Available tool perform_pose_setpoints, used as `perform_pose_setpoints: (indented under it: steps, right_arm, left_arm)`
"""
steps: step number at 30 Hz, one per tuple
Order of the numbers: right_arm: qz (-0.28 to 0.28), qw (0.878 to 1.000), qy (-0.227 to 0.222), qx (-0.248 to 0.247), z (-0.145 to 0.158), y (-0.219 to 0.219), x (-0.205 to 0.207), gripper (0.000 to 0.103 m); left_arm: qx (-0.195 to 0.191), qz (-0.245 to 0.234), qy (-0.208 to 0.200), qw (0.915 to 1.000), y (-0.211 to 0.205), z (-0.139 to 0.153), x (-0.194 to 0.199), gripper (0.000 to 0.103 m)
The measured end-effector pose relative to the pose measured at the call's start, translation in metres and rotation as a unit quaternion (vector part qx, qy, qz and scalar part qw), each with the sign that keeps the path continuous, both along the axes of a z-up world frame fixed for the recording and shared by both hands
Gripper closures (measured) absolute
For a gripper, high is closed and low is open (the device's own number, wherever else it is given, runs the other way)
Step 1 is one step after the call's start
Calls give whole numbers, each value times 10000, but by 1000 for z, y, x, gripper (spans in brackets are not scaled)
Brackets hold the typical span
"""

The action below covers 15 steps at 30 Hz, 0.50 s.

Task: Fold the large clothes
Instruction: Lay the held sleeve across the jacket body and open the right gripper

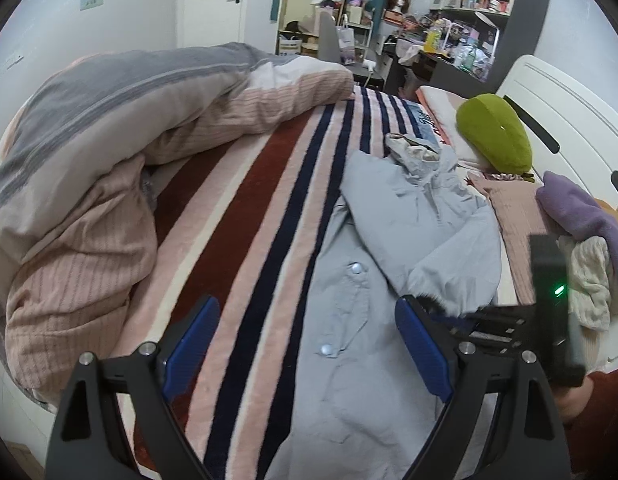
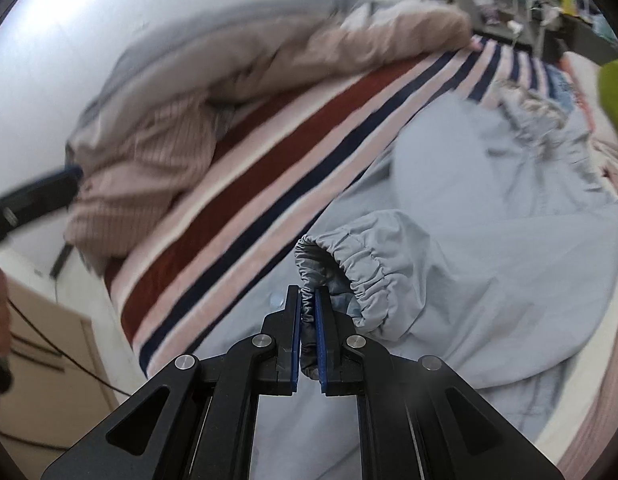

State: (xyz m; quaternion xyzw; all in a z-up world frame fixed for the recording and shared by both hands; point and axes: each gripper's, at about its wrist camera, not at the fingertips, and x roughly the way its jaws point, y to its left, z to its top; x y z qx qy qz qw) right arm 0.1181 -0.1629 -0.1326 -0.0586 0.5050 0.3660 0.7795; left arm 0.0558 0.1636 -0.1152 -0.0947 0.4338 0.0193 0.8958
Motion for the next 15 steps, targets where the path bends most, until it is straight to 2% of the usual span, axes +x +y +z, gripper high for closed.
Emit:
perform_pose_setpoints:
  steps: [4, 9, 12, 15]
  right_arm:
    - [255, 9990, 357, 39, -19, 21, -10, 101]
    - [634, 9966, 517, -121, -37, 45, -22, 100]
    - [567, 9957, 672, -278, -55, 48, -19, 97]
    - [363, 9938, 1039, -167, -69, 39, -11, 94]
  left_arm:
    - [-37, 89, 6, 10000, 12, -5, -6, 16]
    - [-34, 172, 55, 9998, 20, -9, -10, 16]
    - [-26, 194, 68, 9998, 21, -10, -10, 16]
    - [-10, 180, 75, 9998, 20, -10, -9, 16]
